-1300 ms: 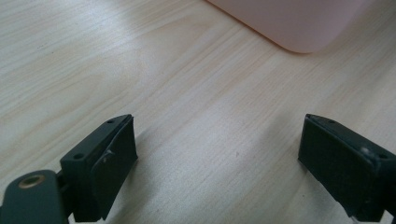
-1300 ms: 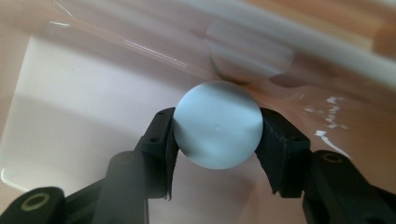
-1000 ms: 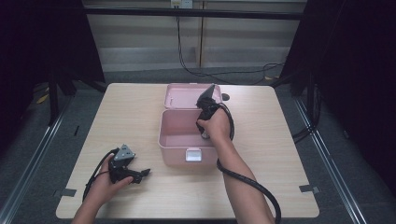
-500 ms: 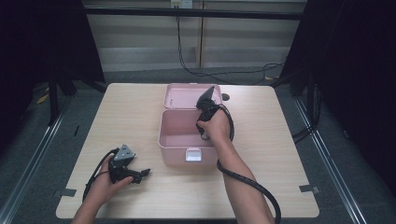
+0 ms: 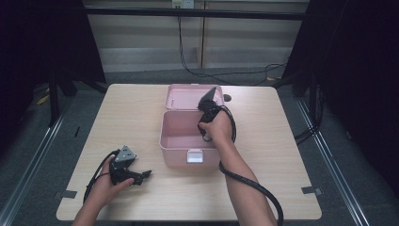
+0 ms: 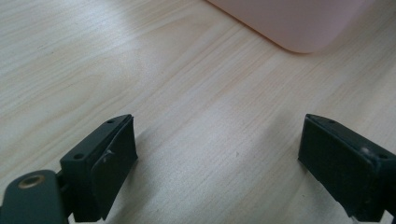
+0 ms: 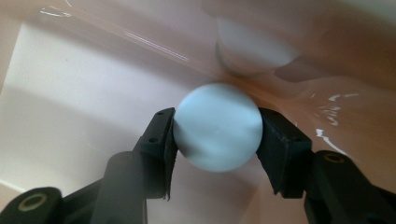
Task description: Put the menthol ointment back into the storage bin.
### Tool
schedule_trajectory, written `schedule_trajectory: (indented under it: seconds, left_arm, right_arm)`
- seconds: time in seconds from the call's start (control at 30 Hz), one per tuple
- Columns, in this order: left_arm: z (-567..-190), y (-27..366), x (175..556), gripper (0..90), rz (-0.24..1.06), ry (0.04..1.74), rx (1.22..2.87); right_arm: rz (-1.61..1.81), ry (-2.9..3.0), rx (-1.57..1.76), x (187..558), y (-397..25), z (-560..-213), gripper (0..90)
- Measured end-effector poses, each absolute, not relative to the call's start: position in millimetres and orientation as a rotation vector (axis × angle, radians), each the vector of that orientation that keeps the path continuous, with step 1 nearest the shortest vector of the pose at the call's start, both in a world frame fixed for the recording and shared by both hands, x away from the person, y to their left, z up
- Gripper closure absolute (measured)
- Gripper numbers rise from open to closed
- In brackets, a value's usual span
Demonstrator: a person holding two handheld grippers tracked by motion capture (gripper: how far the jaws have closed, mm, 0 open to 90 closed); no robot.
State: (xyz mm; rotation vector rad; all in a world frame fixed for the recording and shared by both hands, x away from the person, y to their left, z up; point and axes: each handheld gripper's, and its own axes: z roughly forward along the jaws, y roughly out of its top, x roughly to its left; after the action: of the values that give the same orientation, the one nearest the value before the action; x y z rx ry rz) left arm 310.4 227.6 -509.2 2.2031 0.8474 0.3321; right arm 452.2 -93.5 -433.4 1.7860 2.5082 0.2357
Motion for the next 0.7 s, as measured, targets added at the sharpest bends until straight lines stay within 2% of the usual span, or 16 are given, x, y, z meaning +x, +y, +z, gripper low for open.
schedule_trajectory:
  seconds: [0.7]
  left_arm:
    - [-509.2,227.6,310.5,10.8,0.332,0.847,2.203]
  right_arm:
    - [0.221,2.546,1.782,449.3,-91.6,-429.7,43.6]
